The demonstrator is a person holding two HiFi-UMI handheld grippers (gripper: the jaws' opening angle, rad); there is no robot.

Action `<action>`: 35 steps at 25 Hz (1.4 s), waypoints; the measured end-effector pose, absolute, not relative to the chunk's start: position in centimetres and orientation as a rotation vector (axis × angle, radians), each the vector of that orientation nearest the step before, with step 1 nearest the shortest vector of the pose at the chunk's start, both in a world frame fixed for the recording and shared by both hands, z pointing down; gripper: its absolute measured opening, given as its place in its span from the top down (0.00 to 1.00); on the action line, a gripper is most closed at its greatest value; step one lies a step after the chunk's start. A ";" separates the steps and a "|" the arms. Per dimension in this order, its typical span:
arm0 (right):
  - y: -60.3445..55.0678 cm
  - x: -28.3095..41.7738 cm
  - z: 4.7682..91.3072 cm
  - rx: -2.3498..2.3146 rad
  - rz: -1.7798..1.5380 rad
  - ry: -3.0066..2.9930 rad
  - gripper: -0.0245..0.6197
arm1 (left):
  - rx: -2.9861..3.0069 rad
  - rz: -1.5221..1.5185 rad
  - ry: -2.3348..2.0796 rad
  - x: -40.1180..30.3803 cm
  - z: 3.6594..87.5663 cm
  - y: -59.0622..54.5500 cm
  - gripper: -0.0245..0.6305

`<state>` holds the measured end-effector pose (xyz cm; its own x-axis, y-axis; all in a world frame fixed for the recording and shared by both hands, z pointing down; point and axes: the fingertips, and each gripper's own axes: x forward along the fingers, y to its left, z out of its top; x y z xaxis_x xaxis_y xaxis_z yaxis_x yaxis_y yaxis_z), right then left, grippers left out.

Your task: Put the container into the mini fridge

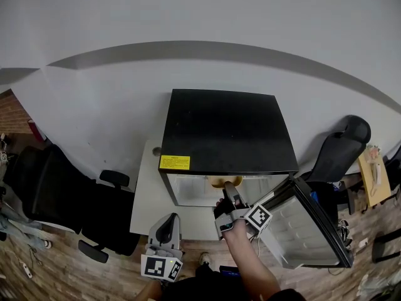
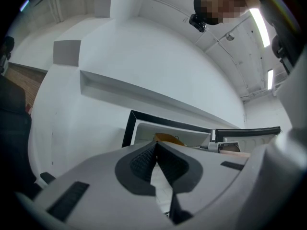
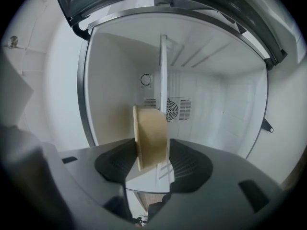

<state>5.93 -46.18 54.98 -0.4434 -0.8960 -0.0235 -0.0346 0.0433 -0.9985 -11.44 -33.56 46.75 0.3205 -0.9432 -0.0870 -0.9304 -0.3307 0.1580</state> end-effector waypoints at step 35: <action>-50.0 4.4 53.9 -0.921 -1.428 1.549 0.54 | 2.441 -0.225 -1.820 -12.9 46.9 -32.8 0.95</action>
<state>4.39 -50.03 53.93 -0.3988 -0.9128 -0.0878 0.0134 0.0899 -0.9959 -12.90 -32.83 46.91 0.2799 -0.9578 -0.0648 -0.9447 -0.2869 0.1590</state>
